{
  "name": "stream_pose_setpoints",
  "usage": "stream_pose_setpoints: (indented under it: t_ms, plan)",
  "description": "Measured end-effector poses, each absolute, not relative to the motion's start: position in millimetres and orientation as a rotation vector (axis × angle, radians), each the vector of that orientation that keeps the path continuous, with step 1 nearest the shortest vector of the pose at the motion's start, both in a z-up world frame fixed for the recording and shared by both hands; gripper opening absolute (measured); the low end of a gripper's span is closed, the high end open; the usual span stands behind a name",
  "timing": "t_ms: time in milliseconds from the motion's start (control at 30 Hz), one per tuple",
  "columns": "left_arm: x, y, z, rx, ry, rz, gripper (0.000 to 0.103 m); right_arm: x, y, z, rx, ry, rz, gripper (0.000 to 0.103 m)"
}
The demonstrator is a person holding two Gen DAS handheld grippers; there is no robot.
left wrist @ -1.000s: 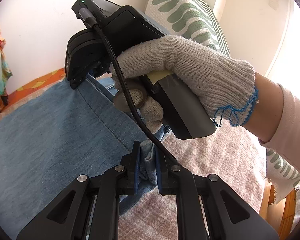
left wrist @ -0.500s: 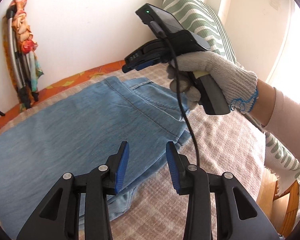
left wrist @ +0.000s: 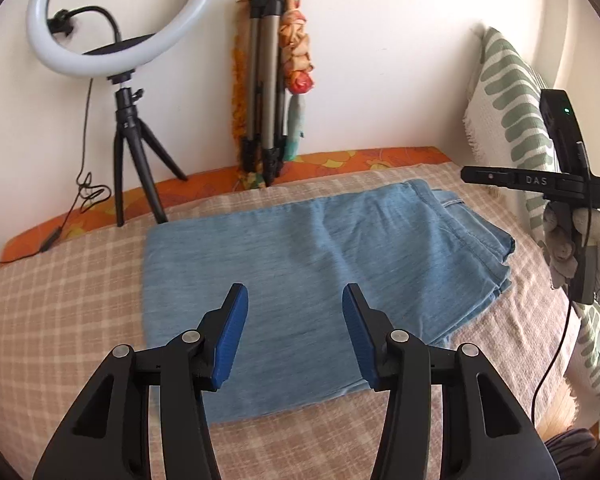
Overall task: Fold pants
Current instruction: 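Open both tools and close them on the new folded edge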
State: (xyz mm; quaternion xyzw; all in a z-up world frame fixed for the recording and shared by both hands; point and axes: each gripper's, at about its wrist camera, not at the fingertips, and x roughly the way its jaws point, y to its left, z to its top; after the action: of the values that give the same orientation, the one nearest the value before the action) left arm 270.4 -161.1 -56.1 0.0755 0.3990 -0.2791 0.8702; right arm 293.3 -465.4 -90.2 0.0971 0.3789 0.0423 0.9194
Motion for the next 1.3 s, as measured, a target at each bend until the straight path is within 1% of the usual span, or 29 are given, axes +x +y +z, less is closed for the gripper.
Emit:
stream_pose_setpoints:
  t_ms: [133, 233, 367, 667, 967, 1000, 1033, 1133, 1233, 1300]
  plan:
    - [283, -106, -78, 0.073, 0.894, -0.459, 0.048, 294, -422, -87, 0.183, 0.779, 0.158, 0.038]
    - [299, -72, -106, -0.012, 0.996, -0.402, 0.048, 300, -384, -93, 0.162, 0.794, 0.214, 0.038]
    - [307, -49, -136, -0.034, 1.061, -0.353, 0.048, 315, -328, -104, 0.106, 0.834, 0.276, 0.040]
    - [305, -36, -164, -0.158, 1.075, -0.430, 0.048, 376, -226, -129, 0.039, 0.915, 0.345, 0.042]
    - [305, -39, -177, -0.235, 1.059, -0.513, 0.047, 454, -177, -155, 0.063, 1.016, 0.298, 0.042]
    - [305, -38, -179, -0.251, 1.057, -0.523, 0.042, 461, -172, -158, 0.057, 1.024, 0.287, 0.042]
    - [304, -38, -180, -0.260, 1.060, -0.534, 0.032, 468, -168, -161, 0.053, 1.034, 0.281, 0.042]
    - [302, -39, -179, -0.258, 1.045, -0.543, 0.020, 486, -156, -170, 0.045, 1.066, 0.264, 0.042]
    - [299, -37, -173, -0.275, 1.015, -0.558, 0.014, 500, -140, -177, -0.010, 1.101, 0.249, 0.042]
    - [297, -35, -169, -0.282, 0.998, -0.569, 0.013, 509, -130, -181, -0.046, 1.129, 0.227, 0.042]
